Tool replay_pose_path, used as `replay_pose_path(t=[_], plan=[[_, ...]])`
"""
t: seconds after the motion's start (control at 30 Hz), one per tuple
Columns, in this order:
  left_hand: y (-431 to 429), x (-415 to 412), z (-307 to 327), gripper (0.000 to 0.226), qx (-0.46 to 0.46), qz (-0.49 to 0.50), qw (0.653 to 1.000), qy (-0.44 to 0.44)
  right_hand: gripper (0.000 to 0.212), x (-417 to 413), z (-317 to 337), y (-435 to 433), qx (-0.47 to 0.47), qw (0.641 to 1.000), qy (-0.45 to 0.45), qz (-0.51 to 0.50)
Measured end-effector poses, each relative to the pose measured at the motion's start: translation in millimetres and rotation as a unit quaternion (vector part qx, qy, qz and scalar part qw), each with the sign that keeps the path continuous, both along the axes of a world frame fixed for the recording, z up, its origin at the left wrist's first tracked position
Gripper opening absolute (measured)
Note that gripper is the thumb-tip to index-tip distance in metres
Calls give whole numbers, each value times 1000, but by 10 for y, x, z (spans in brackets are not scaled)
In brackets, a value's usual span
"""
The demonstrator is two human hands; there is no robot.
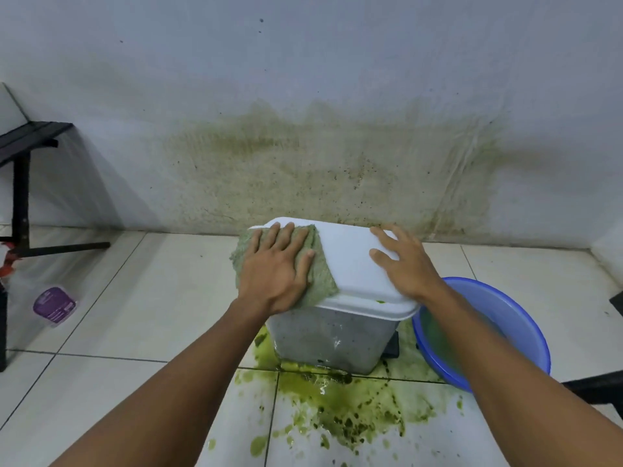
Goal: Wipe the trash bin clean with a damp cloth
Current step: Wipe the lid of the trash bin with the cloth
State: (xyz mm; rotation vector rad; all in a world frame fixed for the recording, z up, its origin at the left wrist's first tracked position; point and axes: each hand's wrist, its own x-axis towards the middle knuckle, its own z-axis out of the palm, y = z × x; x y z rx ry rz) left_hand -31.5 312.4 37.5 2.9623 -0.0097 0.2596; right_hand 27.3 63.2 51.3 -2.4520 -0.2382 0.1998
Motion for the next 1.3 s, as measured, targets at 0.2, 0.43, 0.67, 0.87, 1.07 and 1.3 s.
replay_pose_path(t=[0.2,0.43,0.67,0.87,1.07,1.3], plan=[[-155,656,27,58,-24,-38,999,15,57,-237,47,75,-70,989,1,-127],[-296,795,44,59,-66,-70,995,33,70,-365,159,-52,-152,977,-12,-150],[-304,781,16,63,-80,-73,993,35,80,-496,171,-46,-162,978,31,-124],[-427,446,-80,60,-211,-15,977,-3,58,-417,120,96,-206,974,-41,84],[-776,-110,-286,68,-465,73,881,-44,53,-429,135,115,-181,977,-49,101],[-637,386,-40,67,-489,39,869,68,56,-693,114,141,-212,976,-9,39]])
